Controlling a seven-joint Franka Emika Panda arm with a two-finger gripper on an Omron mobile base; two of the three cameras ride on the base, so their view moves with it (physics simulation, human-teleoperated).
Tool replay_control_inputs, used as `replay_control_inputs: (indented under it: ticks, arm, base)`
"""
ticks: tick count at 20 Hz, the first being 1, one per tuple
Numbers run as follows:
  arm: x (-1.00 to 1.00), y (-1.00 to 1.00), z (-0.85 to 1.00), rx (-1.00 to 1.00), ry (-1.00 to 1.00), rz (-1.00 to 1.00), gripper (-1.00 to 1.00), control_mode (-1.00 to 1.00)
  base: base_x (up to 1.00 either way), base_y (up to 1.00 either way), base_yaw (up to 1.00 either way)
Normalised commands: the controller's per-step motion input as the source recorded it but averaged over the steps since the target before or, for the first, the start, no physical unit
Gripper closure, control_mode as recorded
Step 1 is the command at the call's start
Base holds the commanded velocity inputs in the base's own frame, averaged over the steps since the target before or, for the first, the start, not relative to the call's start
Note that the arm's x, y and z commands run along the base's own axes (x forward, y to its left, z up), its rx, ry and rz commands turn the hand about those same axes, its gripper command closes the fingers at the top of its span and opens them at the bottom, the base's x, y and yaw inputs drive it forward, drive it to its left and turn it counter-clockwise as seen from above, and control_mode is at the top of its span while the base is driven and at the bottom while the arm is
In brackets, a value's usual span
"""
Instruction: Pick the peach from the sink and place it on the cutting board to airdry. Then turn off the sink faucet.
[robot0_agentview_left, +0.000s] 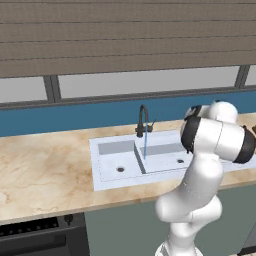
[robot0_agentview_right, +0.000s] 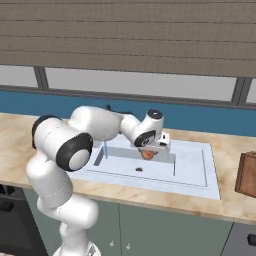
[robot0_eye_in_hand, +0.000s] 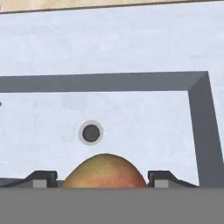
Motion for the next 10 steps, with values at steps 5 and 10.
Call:
replay_control_inputs:
  ticks: [5, 10]
  arm:
    - [-0.50, 0.00, 0.52, 0.00, -0.04, 0.00, 1.00, -1.00]
    - [-0.55, 0.09, 0.53, -0.02, -0.06, 0.00, 1.00, -1.00]
  base:
    - [0.00, 0.00, 0.00]
    - [0.00, 0.00, 0.00]
